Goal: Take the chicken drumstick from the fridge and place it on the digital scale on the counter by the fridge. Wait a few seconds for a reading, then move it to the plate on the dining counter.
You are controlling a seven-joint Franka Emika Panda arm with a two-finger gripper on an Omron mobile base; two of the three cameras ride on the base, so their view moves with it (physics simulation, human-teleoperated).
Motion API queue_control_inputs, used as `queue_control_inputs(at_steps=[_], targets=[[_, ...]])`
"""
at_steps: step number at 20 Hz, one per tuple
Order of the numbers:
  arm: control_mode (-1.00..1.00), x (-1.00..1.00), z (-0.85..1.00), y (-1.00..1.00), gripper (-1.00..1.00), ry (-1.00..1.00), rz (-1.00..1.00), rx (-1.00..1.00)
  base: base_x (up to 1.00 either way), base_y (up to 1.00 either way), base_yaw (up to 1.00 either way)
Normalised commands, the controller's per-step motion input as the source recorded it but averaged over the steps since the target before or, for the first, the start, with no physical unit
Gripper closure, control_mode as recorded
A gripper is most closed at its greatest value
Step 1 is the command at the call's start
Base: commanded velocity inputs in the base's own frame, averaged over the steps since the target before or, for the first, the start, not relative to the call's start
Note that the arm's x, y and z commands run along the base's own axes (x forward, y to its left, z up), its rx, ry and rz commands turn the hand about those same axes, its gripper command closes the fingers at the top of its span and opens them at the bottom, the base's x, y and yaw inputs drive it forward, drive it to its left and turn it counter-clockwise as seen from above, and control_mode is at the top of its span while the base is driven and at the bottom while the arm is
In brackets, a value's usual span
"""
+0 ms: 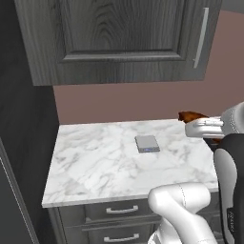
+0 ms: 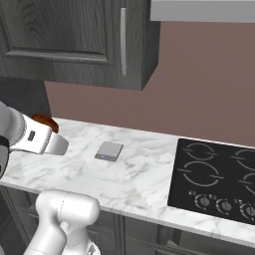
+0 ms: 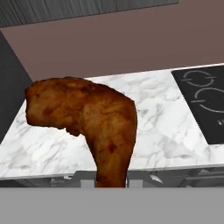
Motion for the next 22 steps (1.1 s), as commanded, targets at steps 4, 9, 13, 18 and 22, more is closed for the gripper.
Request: queue_control_inputs(at_steps=[4,9,13,18,22], targets=[[1.0,0.0,0.0,0.0,1.0,0.0,0.0,0.0,0.0,0.0,0.0],[-1.0,0.14,-0.76,0.03,1.0,0.26,0.0,0.0,0.0,0.0,0.0],[-1.0,0.37,-0.62,0.13,1.0,0.22,0.0,0.0,0.0,0.0,0.0],[-1.0,0.94,-0.41,0.02,1.0,0.01,0.0,0.0,0.0,0.0,0.0],[-1.0,0.98,-0.62,0.0,1.0,-0.02,0.0,0.0,0.0,0.0,0.0]])
